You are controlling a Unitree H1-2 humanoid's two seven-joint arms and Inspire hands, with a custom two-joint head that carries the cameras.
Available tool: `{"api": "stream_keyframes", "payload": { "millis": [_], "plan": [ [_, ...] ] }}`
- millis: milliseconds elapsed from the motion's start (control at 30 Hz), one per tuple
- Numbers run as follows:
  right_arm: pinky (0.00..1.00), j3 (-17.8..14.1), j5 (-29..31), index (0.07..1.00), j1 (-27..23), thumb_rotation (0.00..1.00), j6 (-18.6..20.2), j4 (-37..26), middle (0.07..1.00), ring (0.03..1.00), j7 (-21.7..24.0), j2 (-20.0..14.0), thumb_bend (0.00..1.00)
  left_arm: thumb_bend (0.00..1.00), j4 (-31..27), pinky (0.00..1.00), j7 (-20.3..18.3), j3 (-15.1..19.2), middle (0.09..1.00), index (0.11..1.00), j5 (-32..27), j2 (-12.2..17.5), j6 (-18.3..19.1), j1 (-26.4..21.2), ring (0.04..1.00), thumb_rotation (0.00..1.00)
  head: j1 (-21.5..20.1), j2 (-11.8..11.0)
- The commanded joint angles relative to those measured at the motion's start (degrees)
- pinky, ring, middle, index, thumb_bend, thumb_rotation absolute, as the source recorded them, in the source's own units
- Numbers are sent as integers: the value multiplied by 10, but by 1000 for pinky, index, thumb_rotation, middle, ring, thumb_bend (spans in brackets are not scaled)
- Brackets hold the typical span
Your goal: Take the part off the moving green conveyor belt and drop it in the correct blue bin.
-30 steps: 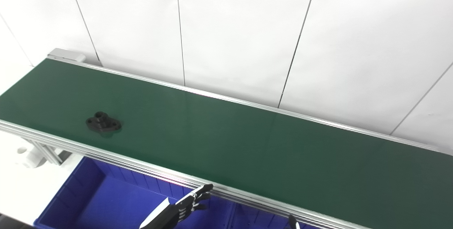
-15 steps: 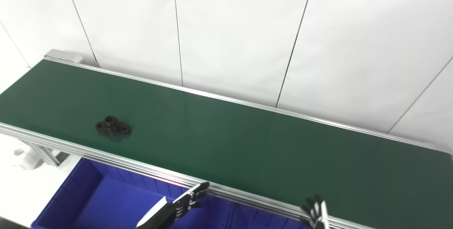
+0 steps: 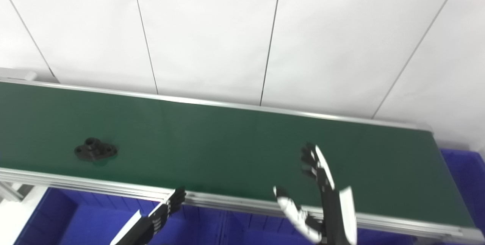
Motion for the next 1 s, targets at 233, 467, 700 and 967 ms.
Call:
{"api": "stream_keyframes", "payload": {
  "millis": [233, 467, 700, 967],
  "plan": [
    [707, 1, -21, 891, -68, 450, 37, 2, 845, 807, 17, 1, 621, 674, -32, 962, -10, 2, 1000, 1000, -19, 7, -2, 4, 1000, 771, 3, 18],
    [708, 10, -41, 899, -111, 467, 62, 22, 844, 814, 44, -9, 632, 690, -45, 960, -11, 2, 1000, 1000, -27, 5, 6, 12, 1000, 795, 5, 22],
    [711, 23, -58, 899, -161, 484, 108, 38, 847, 812, 86, -22, 652, 683, -64, 961, -13, -2, 1000, 1000, -33, 1, 15, 24, 992, 822, 7, 40],
    [681, 43, -78, 895, -208, 482, 124, 65, 841, 780, 112, -35, 650, 682, -74, 963, -21, -5, 1000, 1000, -39, 3, 27, 28, 995, 827, 13, 44]
  ]
}}
